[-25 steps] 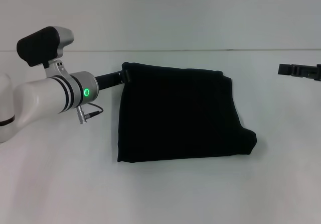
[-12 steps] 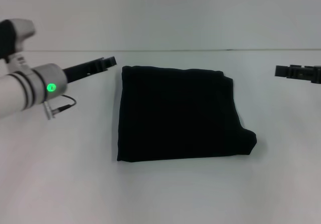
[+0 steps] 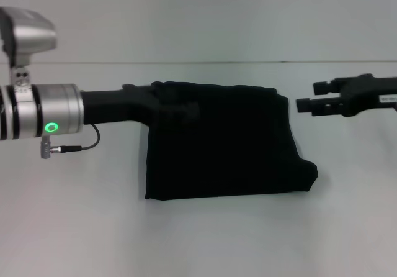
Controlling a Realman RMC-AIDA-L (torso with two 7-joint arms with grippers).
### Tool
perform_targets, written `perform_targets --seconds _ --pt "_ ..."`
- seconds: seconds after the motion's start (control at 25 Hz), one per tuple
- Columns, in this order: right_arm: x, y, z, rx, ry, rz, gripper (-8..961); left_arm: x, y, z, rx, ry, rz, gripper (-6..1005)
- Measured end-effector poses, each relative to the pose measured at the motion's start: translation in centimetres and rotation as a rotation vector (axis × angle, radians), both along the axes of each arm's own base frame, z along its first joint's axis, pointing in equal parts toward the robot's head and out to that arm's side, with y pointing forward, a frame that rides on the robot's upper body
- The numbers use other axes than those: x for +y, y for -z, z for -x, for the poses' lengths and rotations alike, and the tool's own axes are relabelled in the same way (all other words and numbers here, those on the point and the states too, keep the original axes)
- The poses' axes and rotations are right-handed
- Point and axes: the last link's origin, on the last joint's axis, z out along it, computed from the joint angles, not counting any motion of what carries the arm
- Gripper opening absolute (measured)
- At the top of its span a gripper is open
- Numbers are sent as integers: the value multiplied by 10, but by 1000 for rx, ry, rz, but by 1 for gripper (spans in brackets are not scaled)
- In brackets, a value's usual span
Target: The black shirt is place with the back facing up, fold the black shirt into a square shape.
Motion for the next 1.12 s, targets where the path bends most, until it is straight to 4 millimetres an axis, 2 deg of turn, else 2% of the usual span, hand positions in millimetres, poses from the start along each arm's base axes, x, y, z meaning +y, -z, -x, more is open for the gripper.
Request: perform_targets --seconds 0.32,0.56,1.12 --pt "18 23 28 -180 -34 58 791 10 15 -10 239 106 81 867" --pt "19 32 35 -188 -47 64 791 13 16 -9 278 110 66 952" --pt "17 33 31 -184 -36 63 791 11 16 -5 269 98 62 952"
